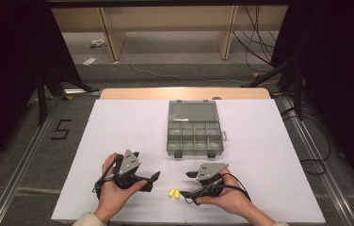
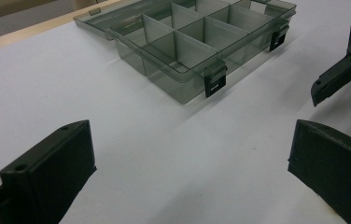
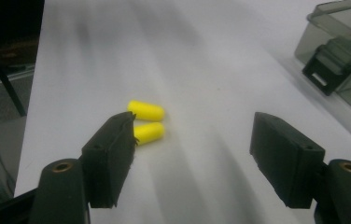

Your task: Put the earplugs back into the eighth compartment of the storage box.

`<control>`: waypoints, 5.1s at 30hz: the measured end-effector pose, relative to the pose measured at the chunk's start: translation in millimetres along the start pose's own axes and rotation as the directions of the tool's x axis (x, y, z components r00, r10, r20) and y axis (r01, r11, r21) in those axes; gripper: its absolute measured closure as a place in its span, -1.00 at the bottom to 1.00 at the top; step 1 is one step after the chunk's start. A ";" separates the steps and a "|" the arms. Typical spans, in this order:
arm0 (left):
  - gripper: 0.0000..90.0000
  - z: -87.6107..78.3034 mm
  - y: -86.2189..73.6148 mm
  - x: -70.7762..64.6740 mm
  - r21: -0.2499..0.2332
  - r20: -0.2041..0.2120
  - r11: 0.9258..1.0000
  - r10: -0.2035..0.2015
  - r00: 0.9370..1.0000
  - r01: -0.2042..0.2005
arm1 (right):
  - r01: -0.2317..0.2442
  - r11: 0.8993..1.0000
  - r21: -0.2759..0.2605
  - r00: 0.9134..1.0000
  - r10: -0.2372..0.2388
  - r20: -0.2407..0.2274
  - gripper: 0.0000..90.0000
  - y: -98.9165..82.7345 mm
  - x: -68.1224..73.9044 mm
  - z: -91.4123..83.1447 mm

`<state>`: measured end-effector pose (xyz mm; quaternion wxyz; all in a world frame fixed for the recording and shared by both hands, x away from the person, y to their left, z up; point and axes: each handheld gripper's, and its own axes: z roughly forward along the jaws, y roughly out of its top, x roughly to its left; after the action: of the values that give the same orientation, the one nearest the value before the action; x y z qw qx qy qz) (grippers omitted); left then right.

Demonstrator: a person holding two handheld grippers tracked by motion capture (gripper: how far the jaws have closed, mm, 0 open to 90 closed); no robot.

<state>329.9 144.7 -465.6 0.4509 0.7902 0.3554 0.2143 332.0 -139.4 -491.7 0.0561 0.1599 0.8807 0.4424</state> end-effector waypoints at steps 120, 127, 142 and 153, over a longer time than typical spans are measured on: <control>-1.00 -2.0 1.2 1.2 -0.022 -0.015 1.000 0.008 1.000 -0.008 | -0.037 0.995 -0.090 0.990 0.049 0.135 0.67 29.1 -31.1 -37.0; -1.00 -2.0 1.2 1.5 -0.022 -0.016 1.000 0.010 1.000 -0.011 | -0.050 0.993 -0.106 0.985 0.067 0.162 0.67 29.6 -40.0 -44.9; -1.00 -2.2 1.3 1.4 -0.024 -0.015 1.000 0.009 1.000 -0.009 | -0.080 0.987 -0.139 0.971 0.109 0.211 0.68 27.2 -58.3 -59.4; -1.00 -2.1 1.3 1.4 -0.025 -0.016 1.000 0.011 1.000 -0.011 | -0.101 0.983 -0.153 0.962 0.136 0.238 0.68 24.4 -69.5 -65.9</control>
<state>330.0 146.6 -463.3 0.4569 0.7847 0.3518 0.2275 387.3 -199.0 -435.6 0.1499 0.2622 0.8225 0.4820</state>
